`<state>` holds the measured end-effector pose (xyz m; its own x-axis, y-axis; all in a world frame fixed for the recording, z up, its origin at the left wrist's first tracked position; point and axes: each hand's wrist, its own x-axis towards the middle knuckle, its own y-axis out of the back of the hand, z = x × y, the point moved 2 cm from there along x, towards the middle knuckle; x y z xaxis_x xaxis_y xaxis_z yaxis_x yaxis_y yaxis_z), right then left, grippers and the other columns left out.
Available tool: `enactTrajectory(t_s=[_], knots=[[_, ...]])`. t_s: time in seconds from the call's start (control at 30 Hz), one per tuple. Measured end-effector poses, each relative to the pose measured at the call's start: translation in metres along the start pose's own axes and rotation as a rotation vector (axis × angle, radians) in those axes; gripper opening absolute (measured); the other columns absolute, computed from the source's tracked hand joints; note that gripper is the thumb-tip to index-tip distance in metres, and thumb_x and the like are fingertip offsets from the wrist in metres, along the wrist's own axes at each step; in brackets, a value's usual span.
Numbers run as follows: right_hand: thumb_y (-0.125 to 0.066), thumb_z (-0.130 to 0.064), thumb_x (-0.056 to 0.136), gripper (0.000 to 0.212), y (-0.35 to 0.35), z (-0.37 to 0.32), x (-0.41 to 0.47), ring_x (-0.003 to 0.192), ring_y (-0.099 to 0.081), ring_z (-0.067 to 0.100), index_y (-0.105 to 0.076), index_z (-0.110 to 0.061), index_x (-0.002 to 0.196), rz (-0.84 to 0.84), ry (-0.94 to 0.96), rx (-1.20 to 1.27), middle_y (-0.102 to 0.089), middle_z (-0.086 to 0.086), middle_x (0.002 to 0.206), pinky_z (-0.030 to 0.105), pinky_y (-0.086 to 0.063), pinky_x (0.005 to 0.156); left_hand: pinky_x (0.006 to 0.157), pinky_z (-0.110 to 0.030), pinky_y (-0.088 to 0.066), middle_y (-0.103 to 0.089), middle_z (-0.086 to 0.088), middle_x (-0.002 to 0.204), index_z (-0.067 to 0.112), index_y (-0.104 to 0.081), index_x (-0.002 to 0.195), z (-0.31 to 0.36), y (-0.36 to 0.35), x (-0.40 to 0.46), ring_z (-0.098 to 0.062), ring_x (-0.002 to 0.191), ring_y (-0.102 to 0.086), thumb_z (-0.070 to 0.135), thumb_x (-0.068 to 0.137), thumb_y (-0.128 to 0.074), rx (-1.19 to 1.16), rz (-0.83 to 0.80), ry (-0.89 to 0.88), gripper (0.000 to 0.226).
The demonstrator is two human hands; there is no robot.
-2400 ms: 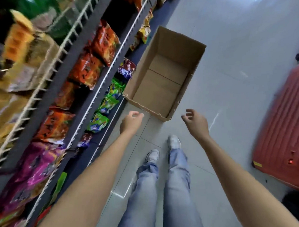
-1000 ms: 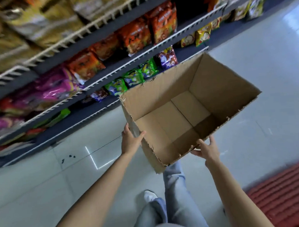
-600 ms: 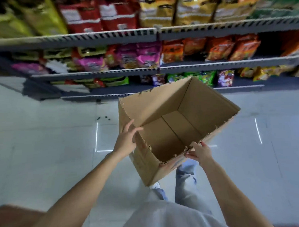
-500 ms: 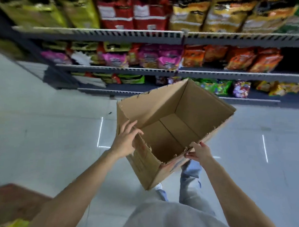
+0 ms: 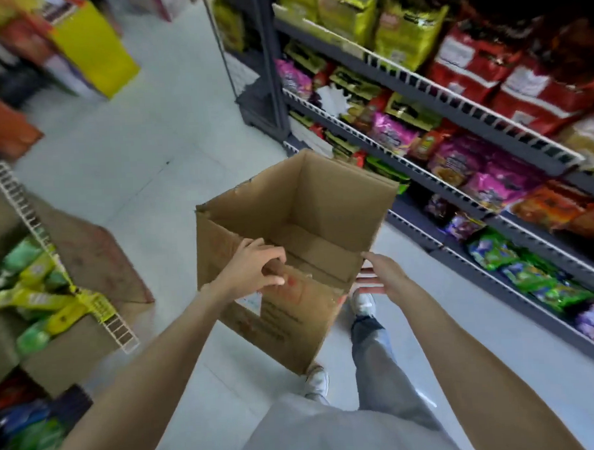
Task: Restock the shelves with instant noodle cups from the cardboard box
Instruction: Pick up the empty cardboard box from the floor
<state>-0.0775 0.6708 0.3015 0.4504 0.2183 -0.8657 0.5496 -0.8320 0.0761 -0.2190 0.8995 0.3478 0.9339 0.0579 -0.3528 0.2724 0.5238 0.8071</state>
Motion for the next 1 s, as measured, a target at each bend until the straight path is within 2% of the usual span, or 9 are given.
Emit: enactTrajectory(t_s=[0.1, 0.2, 0.27, 0.37, 0.5, 0.6, 0.7, 0.87, 1.0], knots=[[-0.052, -0.048, 0.093, 0.050, -0.030, -0.046, 0.013, 0.077, -0.065, 0.026, -0.053, -0.010, 0.125, -0.176, -0.050, -0.135, -0.057, 0.012, 0.115, 0.035, -0.058, 0.060, 0.107, -0.038, -0.022, -0.056, 0.017, 0.090, 0.026, -0.055, 0.088, -0.009, 0.012, 0.023, -0.010, 0.095, -0.042, 0.032, 0.083, -0.068, -0.034, 0.092, 0.084, 0.015], [-0.051, -0.048, 0.093, 0.049, -0.055, -0.084, 0.028, 0.071, -0.068, 0.025, -0.050, -0.010, 0.125, -0.289, -0.091, -0.232, -0.061, 0.013, 0.099, 0.034, -0.058, 0.055, 0.098, -0.036, -0.024, -0.058, 0.015, 0.085, 0.027, -0.052, 0.080, -0.015, 0.034, 0.044, -0.012, 0.088, -0.042, 0.027, 0.080, -0.070, -0.024, 0.188, 0.173, 0.018], [-0.051, -0.043, 0.095, 0.040, -0.069, -0.111, 0.037, 0.079, -0.067, 0.028, -0.051, -0.011, 0.120, -0.355, -0.152, -0.248, -0.060, 0.015, 0.097, 0.040, -0.060, 0.063, 0.094, -0.032, -0.022, -0.057, 0.016, 0.085, 0.030, -0.048, 0.078, -0.023, 0.052, 0.051, -0.011, 0.087, -0.040, 0.026, 0.080, -0.070, -0.033, 0.246, 0.252, 0.022], [-0.051, -0.017, 0.096, 0.027, -0.091, -0.152, 0.056, 0.082, -0.068, 0.031, -0.052, -0.003, 0.119, -0.418, -0.158, -0.244, -0.059, 0.017, 0.102, 0.042, -0.060, 0.070, 0.091, -0.031, -0.022, -0.052, 0.018, 0.086, 0.030, -0.051, 0.081, -0.037, 0.080, 0.057, -0.011, 0.087, -0.040, 0.027, 0.081, -0.069, -0.011, 0.314, 0.330, 0.018], [-0.043, -0.004, 0.097, 0.031, -0.128, -0.203, 0.074, 0.087, -0.062, 0.026, -0.048, 0.002, 0.126, -0.438, -0.074, -0.264, -0.057, 0.017, 0.111, 0.036, -0.061, 0.060, 0.085, -0.027, -0.027, -0.054, 0.017, 0.089, 0.030, -0.052, 0.085, -0.064, 0.110, 0.064, -0.008, 0.082, -0.038, 0.033, 0.080, -0.071, 0.058, 0.392, 0.431, 0.020], [-0.045, -0.009, 0.098, 0.037, -0.167, -0.243, 0.090, 0.099, -0.063, 0.028, -0.037, -0.014, 0.133, -0.456, 0.029, -0.286, -0.053, 0.014, 0.130, 0.036, -0.061, 0.062, 0.082, -0.029, -0.032, -0.064, 0.011, 0.091, 0.025, -0.059, 0.090, -0.100, 0.127, 0.071, -0.012, 0.083, -0.045, 0.036, 0.077, -0.073, 0.059, 0.468, 0.537, 0.022], [-0.046, -0.011, 0.098, 0.041, -0.207, -0.276, 0.114, 0.111, -0.059, 0.032, -0.032, -0.022, 0.135, -0.391, 0.115, -0.366, -0.050, 0.012, 0.133, 0.037, -0.061, 0.065, 0.079, -0.030, -0.034, -0.065, 0.009, 0.090, 0.021, -0.062, 0.091, -0.146, 0.144, 0.084, -0.015, 0.087, -0.050, 0.029, 0.077, -0.074, -0.044, 0.515, 0.608, 0.020], [-0.044, -0.008, 0.098, 0.043, -0.273, -0.343, 0.182, 0.111, -0.057, 0.031, -0.032, -0.021, 0.137, -0.321, 0.207, -0.443, -0.046, 0.010, 0.134, 0.042, -0.058, 0.077, 0.068, -0.032, -0.042, -0.069, 0.001, 0.091, 0.019, -0.065, 0.095, -0.255, 0.175, 0.125, -0.024, 0.087, -0.057, 0.016, 0.080, -0.068, 0.016, 0.441, 0.641, 0.016], [-0.044, -0.011, 0.097, 0.046, -0.327, -0.399, 0.241, 0.099, -0.058, 0.025, -0.030, -0.024, 0.139, -0.281, 0.252, -0.499, -0.049, 0.012, 0.130, 0.039, -0.059, 0.075, 0.066, -0.035, -0.046, -0.070, -0.006, 0.086, 0.014, -0.066, 0.095, -0.341, 0.205, 0.172, -0.030, 0.081, -0.059, 0.009, 0.077, -0.065, 0.063, 0.361, 0.615, 0.019]])
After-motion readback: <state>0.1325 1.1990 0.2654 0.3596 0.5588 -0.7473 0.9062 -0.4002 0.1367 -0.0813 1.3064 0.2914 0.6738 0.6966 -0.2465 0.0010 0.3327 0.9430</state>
